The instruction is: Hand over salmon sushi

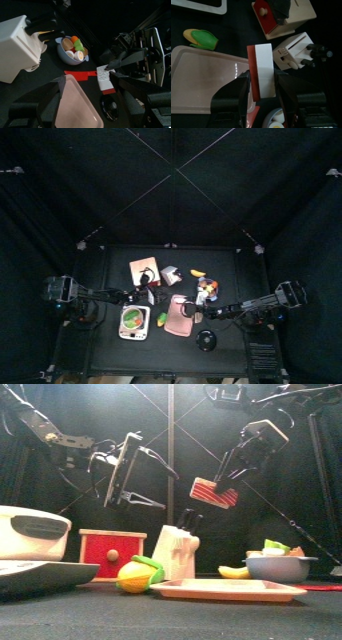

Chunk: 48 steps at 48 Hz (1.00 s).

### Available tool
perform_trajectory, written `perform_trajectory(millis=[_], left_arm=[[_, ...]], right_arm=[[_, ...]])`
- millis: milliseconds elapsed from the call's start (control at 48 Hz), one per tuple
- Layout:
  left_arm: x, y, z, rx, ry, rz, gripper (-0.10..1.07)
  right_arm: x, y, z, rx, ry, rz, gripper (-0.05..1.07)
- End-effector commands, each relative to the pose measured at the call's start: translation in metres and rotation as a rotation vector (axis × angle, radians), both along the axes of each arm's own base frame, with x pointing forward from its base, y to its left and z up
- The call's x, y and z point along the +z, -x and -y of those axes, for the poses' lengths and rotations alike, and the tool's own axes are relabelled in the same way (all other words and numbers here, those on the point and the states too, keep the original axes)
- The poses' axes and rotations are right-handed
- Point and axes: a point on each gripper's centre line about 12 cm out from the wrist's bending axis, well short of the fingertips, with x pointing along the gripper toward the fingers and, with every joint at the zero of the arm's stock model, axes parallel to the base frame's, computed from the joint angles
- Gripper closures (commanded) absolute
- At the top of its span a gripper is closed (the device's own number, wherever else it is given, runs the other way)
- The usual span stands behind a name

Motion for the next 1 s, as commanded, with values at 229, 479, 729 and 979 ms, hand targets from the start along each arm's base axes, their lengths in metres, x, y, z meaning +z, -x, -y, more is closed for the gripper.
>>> perform_trajectory(millis=[229, 479, 729, 979], left_arm=[[0.014, -0.021, 0.001, -0.01, -0.009, 0.046, -0.04], [0.01, -0.038, 0.019, -0.055, 0.009, 0.027, -0.04], [0.002, -0.046, 0.032, -0.093, 0.015, 0.001, -0.04], [0.004, -0.053, 0.035, -0.097, 0.016, 0.013, -0.04]], right_arm=[[0.013, -0.003, 0.0, 0.001, -0.003, 0.038, 0.48], [0.01, -0.002, 0.0, 0.0, -0.003, 0.03, 0.48], [0.007, 0.0, 0.0, 0.003, 0.001, 0.019, 0.48], [0.008, -0.001, 0.002, 0.004, 0.014, 0.02, 0.48]])
